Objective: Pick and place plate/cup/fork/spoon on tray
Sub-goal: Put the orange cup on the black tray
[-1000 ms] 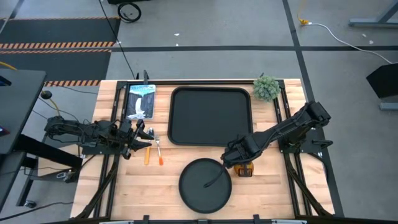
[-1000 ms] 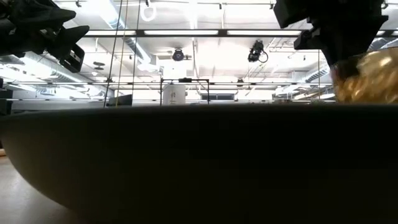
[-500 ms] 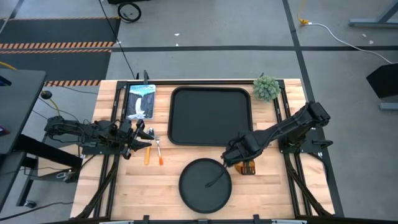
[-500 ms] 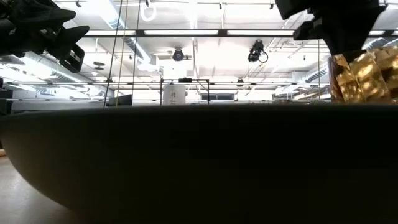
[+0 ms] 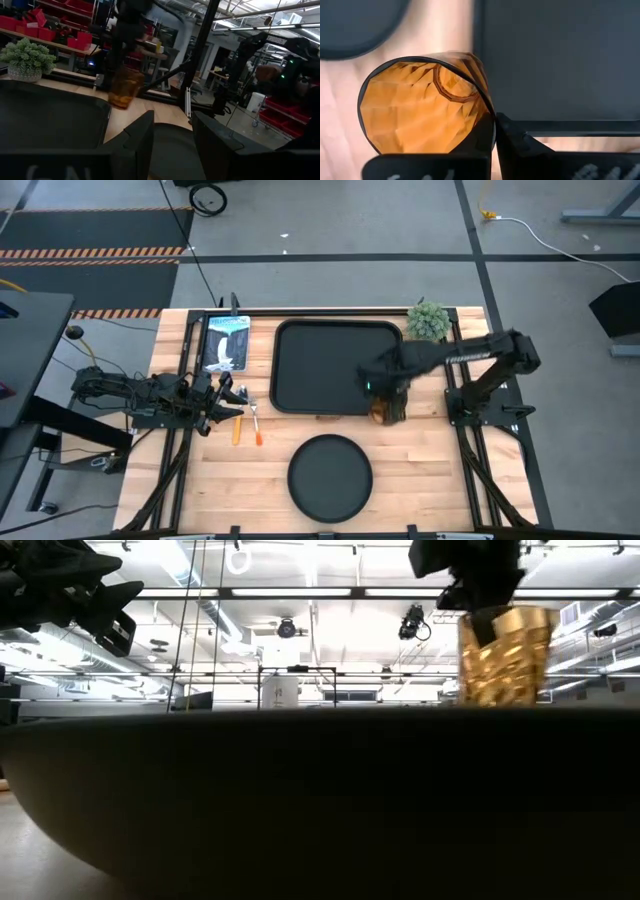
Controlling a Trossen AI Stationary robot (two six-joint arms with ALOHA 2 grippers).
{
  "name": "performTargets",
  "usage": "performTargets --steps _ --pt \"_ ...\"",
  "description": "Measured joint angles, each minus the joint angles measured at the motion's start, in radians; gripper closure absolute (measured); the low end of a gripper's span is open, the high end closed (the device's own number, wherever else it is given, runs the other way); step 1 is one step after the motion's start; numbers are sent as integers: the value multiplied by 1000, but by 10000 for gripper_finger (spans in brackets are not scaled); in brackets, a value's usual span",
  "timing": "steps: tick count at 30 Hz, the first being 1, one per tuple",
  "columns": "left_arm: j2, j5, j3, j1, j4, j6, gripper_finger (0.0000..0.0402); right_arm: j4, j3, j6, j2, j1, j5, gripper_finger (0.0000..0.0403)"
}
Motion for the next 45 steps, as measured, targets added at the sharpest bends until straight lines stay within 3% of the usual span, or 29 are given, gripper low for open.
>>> performTargets --steps 11,21,30,37,45 --pt "0 0 0 0 0 0 260 59 79 -327 61 -445 -7 392" --pt "0 0 0 0 0 0 260 99 224 -466 193 -745 -23 392" --pt "0 0 0 0 0 0 260 2 371 -513 356 -908 -36 392" --pt "0 0 0 0 0 0 260 -20 345 -515 368 -999 -97 392" --pt "0 0 0 0 0 0 260 5 287 -524 367 -1013 -109 391"
